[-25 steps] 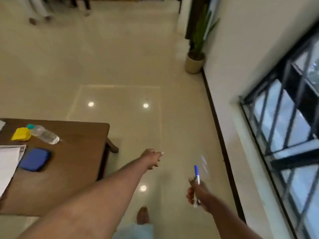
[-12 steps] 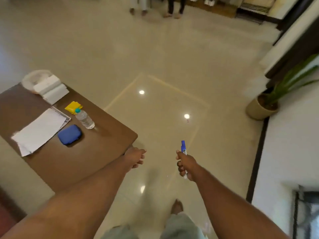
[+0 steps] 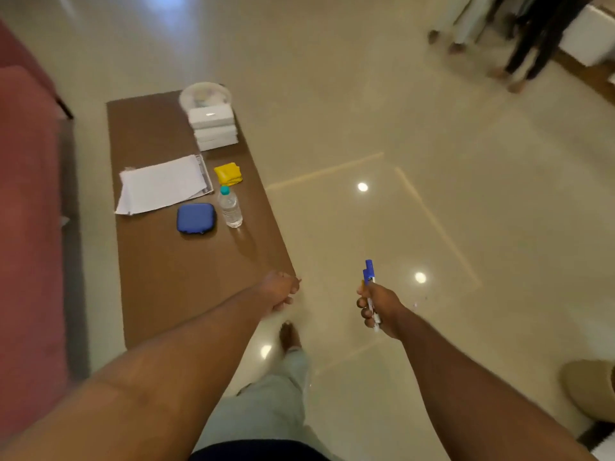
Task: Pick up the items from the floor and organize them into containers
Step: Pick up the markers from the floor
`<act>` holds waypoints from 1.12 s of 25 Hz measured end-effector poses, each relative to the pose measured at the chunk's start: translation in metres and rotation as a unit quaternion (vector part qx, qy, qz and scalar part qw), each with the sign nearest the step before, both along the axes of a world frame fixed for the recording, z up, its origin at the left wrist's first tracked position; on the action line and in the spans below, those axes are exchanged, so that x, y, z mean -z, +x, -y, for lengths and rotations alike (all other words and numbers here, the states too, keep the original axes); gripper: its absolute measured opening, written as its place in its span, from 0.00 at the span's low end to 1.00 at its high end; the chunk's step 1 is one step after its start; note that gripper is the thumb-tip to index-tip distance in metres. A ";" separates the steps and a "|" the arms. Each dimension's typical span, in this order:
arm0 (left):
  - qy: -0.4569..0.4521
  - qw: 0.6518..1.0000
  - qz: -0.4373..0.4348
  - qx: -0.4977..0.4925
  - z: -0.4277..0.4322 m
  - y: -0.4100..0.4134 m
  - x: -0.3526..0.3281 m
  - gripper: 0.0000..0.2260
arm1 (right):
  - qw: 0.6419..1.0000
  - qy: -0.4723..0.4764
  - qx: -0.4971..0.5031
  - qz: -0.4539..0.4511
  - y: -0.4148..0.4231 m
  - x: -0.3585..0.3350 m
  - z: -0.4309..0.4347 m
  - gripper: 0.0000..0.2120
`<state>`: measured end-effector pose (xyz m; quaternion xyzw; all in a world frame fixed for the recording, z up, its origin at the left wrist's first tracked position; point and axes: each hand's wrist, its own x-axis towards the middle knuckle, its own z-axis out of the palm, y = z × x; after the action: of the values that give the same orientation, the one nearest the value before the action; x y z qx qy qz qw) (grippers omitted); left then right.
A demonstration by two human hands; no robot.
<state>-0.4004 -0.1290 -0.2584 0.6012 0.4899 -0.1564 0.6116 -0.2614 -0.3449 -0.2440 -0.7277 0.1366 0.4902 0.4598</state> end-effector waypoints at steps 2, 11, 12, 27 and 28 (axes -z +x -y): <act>-0.011 0.999 -0.003 -0.048 -0.031 0.018 0.010 0.06 | 0.998 -0.005 -0.065 0.006 0.039 0.010 -0.045 0.08; -0.053 0.969 -0.017 -0.241 -0.147 0.083 0.015 0.14 | 0.934 -0.013 -0.351 0.063 0.171 0.015 -0.238 0.05; -0.056 0.961 -0.021 -0.271 -0.158 0.087 0.017 0.13 | 0.921 -0.013 -0.382 0.070 0.184 0.017 -0.261 0.06; -0.099 0.777 -0.062 -0.619 -0.214 0.152 0.123 0.13 | 0.616 -0.008 -0.738 0.276 0.241 0.161 -0.571 0.07; -0.105 0.765 -0.058 -0.633 -0.216 0.151 0.135 0.12 | 0.596 -0.008 -0.749 0.289 0.232 0.173 -0.582 0.08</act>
<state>-0.2496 0.0873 -0.3931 0.0764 0.7740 0.1809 0.6019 -0.0292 0.2373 -0.4167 -0.6814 -0.5928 0.4251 -0.0602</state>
